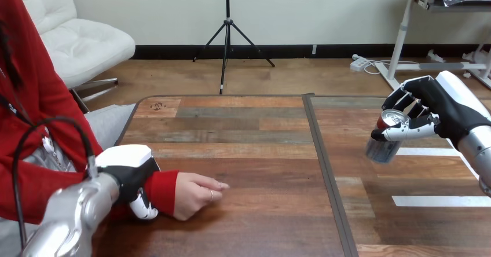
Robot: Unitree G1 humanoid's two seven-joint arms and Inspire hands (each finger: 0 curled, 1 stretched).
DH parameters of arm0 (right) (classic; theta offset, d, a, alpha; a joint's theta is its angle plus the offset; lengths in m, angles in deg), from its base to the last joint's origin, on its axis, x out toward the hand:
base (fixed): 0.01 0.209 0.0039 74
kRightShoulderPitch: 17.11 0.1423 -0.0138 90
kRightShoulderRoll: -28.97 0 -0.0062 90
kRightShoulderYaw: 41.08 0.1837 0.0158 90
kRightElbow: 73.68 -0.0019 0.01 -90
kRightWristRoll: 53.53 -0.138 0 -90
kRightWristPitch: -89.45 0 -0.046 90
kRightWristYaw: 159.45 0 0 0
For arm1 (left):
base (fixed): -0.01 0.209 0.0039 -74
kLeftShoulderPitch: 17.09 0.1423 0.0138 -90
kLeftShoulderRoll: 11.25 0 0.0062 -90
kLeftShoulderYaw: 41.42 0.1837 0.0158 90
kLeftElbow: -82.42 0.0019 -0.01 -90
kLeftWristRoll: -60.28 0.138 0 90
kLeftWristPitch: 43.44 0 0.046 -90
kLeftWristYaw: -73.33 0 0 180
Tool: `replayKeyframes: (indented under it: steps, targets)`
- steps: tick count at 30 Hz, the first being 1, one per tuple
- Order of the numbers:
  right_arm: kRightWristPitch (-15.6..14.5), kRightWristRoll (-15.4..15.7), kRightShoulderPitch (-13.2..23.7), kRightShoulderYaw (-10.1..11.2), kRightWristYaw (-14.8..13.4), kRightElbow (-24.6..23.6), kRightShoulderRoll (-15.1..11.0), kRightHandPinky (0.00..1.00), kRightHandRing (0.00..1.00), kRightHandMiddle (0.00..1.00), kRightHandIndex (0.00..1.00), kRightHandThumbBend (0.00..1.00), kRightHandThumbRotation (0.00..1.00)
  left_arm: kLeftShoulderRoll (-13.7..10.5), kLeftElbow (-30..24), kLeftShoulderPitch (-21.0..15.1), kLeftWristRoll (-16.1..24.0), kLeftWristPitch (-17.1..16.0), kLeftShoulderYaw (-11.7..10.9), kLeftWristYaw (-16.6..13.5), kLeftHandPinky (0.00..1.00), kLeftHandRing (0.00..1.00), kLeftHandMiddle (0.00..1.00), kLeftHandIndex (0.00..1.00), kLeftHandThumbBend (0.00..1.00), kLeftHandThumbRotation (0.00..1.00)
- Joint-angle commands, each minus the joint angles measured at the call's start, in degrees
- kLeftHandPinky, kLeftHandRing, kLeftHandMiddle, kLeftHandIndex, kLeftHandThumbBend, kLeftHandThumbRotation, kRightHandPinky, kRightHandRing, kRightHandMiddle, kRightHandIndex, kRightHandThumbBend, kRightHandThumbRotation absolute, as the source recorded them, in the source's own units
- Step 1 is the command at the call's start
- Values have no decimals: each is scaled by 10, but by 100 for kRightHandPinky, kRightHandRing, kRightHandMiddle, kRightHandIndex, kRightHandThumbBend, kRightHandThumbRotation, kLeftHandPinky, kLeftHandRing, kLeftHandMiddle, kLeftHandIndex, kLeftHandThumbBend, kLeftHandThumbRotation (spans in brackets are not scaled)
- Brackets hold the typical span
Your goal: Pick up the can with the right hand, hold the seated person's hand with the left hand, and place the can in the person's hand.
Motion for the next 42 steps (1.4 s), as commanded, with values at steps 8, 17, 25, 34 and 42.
replayKeyframes:
  steps: [8,17,25,34,42]
  targets:
    - [7,-16,25,22,-14,-41,-12,34,38,46,50,70,0,0,22,1,12,39,52,77,32,46,55,64,75,0]
    - [14,-18,26,23,-15,-37,-10,34,38,46,50,71,0,-2,17,-1,14,54,58,87,33,48,57,65,76,0]
    - [12,-20,28,23,-14,-35,-9,33,37,46,49,71,0,-3,13,3,13,55,56,74,28,41,51,63,75,0]
    - [14,-15,28,18,-20,-34,-10,33,37,46,50,70,0,-4,13,5,4,51,49,65,27,39,49,62,74,0]
    - [12,-17,28,19,-20,-34,-8,32,36,45,49,71,0,-10,-3,10,-7,48,39,62,27,40,51,63,71,0]
